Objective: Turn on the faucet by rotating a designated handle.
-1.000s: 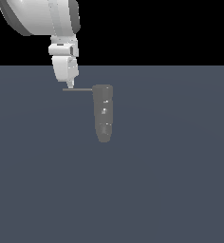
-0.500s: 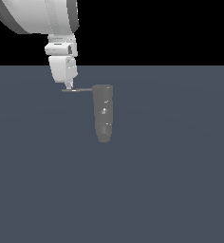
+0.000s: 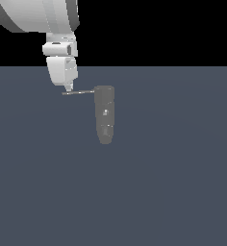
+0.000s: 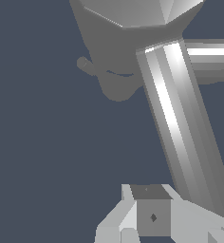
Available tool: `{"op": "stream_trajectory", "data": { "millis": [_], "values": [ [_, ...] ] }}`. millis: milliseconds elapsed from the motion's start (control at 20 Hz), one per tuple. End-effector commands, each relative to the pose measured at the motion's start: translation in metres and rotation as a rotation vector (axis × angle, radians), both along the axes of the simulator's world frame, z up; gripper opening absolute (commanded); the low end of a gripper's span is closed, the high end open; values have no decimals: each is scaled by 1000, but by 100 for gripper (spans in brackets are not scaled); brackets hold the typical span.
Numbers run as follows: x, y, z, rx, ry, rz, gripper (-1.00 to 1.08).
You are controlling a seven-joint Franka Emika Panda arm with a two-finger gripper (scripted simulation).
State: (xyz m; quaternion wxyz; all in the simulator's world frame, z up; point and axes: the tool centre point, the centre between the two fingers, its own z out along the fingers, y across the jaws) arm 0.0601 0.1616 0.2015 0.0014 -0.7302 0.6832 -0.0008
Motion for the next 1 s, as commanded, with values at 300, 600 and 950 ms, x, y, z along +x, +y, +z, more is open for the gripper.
{"op": "stream_trajectory", "data": {
  "millis": [300, 600, 950],
  "values": [
    [-23, -2, 0, -1, 3, 0, -100],
    [-39, -4, 0, -1, 3, 0, -100],
    [-46, -12, 0, -3, 0, -5, -100]
  ]
}}
